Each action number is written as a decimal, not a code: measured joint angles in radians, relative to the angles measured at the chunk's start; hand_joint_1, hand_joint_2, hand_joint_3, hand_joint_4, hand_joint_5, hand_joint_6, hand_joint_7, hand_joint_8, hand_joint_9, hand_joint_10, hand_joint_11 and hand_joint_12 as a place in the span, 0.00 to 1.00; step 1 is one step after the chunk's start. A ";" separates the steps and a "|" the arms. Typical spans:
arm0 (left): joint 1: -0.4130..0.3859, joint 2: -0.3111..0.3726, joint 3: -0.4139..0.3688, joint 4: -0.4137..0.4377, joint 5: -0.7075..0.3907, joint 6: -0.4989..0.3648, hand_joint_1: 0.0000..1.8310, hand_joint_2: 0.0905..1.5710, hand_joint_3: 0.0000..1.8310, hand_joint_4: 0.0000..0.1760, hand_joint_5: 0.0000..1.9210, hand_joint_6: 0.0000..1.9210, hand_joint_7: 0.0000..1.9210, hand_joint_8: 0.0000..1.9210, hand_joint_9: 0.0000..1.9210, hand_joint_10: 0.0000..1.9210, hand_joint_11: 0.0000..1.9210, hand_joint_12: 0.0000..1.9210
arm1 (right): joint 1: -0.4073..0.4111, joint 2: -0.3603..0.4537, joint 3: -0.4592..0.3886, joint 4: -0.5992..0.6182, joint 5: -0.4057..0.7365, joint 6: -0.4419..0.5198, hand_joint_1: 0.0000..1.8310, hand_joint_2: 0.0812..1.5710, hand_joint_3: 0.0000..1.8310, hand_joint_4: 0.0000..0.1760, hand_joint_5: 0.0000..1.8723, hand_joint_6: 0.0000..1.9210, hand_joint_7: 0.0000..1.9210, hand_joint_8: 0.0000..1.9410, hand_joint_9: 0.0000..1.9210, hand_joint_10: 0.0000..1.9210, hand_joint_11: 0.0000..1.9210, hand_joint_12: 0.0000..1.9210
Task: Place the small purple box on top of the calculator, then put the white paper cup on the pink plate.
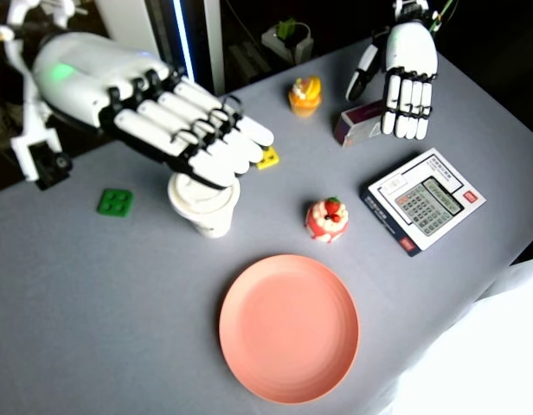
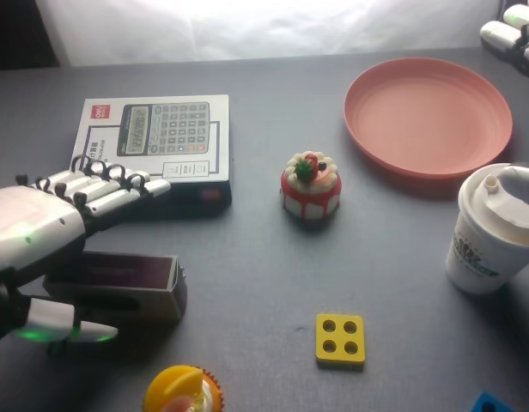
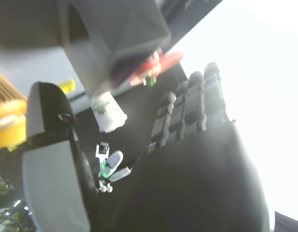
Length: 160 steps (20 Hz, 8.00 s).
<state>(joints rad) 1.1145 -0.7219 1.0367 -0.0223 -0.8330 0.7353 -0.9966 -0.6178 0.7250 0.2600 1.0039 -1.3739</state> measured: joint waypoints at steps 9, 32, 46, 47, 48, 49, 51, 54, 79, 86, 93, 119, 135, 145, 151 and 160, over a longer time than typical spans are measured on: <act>0.000 -0.050 0.043 -0.037 0.042 0.000 0.57 0.77 0.00 0.00 0.35 0.61 0.39 0.21 0.21 0.57 0.00 0.93 | 0.000 0.000 0.001 0.009 0.002 0.000 0.03 0.78 0.03 0.00 0.00 0.00 0.00 0.00 0.00 0.00 0.00 0.00; -0.254 -0.185 0.306 -0.257 -0.043 0.008 0.66 0.78 0.00 0.00 0.38 0.57 0.40 0.84 0.38 0.95 0.45 1.00 | -0.007 -0.011 0.004 0.013 0.013 0.008 0.05 0.81 0.03 0.00 0.00 0.00 0.00 0.00 0.00 0.00 0.00 0.00; -0.341 -0.290 0.419 -0.293 0.185 0.053 0.44 0.64 0.00 0.63 0.05 0.00 0.01 0.00 0.01 0.01 0.00 0.42 | -0.018 -0.013 0.009 0.017 0.015 0.026 0.06 0.81 0.01 0.00 0.00 0.00 0.00 0.00 0.00 0.00 0.00 0.00; -0.341 -0.286 0.409 -0.291 0.182 0.053 0.45 0.63 0.00 0.65 0.04 0.00 0.00 0.00 0.00 0.00 0.00 0.21 | -0.018 -0.013 0.009 0.018 0.016 0.028 0.09 0.81 0.01 0.00 0.00 0.00 0.00 0.00 0.00 0.00 0.00 0.00; -0.341 -0.282 0.399 -0.277 0.173 0.054 0.45 0.63 0.00 0.71 0.03 0.00 0.00 0.00 0.00 0.00 0.00 0.04 | -0.018 -0.013 0.009 0.016 0.017 0.037 0.13 0.81 0.01 0.00 0.00 0.00 0.00 0.00 0.00 0.00 0.00 0.00; -0.341 -0.274 0.386 -0.272 0.158 0.053 0.43 0.63 0.00 0.89 0.02 0.00 0.00 0.00 0.00 0.00 0.00 0.01 | -0.018 -0.013 0.009 0.010 0.017 0.055 0.14 0.82 0.01 0.00 0.00 0.00 0.00 0.00 0.00 0.00 0.00 0.00; -0.340 -0.241 0.339 -0.265 0.109 0.053 0.39 0.64 0.00 0.98 0.01 0.00 0.00 0.00 0.00 0.00 0.00 0.00 | -0.024 -0.010 0.009 -0.017 0.019 0.095 0.17 0.79 0.00 0.00 0.00 0.00 0.00 0.00 0.00 0.00 0.00 0.00; -0.322 -0.182 0.259 -0.239 -0.050 0.053 0.45 0.69 0.02 0.79 0.01 0.00 0.00 0.00 0.00 0.00 0.00 0.00 | -0.056 0.001 0.028 -0.062 0.027 0.201 0.23 0.72 0.00 0.00 0.00 0.00 0.00 0.00 0.00 0.00 0.00 0.00; -0.263 -0.127 0.153 -0.169 -0.320 0.006 0.68 0.74 0.00 0.44 0.06 0.02 0.00 0.00 0.00 0.00 0.00 0.00 | 0.009 -0.193 0.226 -0.098 -0.322 0.343 0.56 0.68 0.00 0.00 0.09 0.03 0.11 0.04 0.03 0.48 0.00 0.81; -0.237 -0.127 0.153 -0.187 -0.328 -0.001 0.61 0.79 0.02 0.31 0.07 0.02 0.00 0.00 0.00 0.00 0.00 0.00 | 0.061 -0.196 0.233 -0.113 -0.336 0.344 0.61 0.67 0.00 0.00 0.14 0.63 0.19 0.70 0.25 0.93 0.31 1.00; -0.225 -0.127 0.153 -0.191 -0.336 -0.008 0.53 0.84 0.02 0.18 0.08 0.02 0.01 0.00 0.00 0.00 0.00 0.00 | 0.174 -0.158 0.249 -0.139 -0.243 0.343 0.68 0.68 0.00 0.00 0.14 0.53 0.18 0.62 0.19 0.85 0.18 1.00; -0.183 -0.161 0.175 -0.220 -0.385 -0.065 0.50 0.88 0.00 0.41 0.06 0.00 0.00 0.00 0.00 0.00 0.00 0.00 | 0.419 -0.594 0.810 0.356 -0.681 0.134 0.53 0.64 0.00 0.01 0.04 0.09 0.08 0.05 0.02 0.42 0.01 0.77; -0.174 -0.162 0.177 -0.226 -0.384 -0.071 0.45 0.85 0.00 0.33 0.06 0.00 0.00 0.00 0.00 0.00 0.00 0.00 | 0.418 -0.577 0.739 0.330 -0.689 0.130 0.32 0.56 0.00 0.53 0.00 0.00 0.00 0.00 0.00 0.00 0.00 0.00; -0.129 -0.156 0.157 -0.259 -0.418 -0.072 0.42 0.84 0.00 0.41 0.06 0.00 0.01 0.00 0.00 0.00 0.00 0.00 | 0.418 -0.272 0.386 0.105 -0.417 0.132 0.34 0.65 0.02 0.56 0.00 0.00 0.00 0.00 0.00 0.00 0.03 0.01; -0.101 -0.131 0.125 -0.269 -0.477 -0.075 0.31 0.88 0.01 0.16 0.01 0.00 0.00 0.00 0.00 0.00 0.00 0.00 | 0.299 -0.086 0.192 -0.005 -0.161 0.180 0.26 0.70 0.00 0.25 0.00 0.00 0.00 0.00 0.00 0.00 0.00 0.00; -0.022 -0.076 0.028 -0.255 -0.700 -0.076 0.31 0.85 0.00 0.77 0.00 0.00 0.00 0.00 0.00 0.00 0.00 0.00 | -0.092 0.064 -0.013 0.012 0.401 0.220 0.26 0.71 0.00 0.16 0.00 0.00 0.00 0.00 0.00 0.00 0.01 0.00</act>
<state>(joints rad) 1.0927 -0.7982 1.0649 -0.2775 -1.5330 0.6598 -1.0889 -0.5541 0.7120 0.2718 1.4048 -1.1538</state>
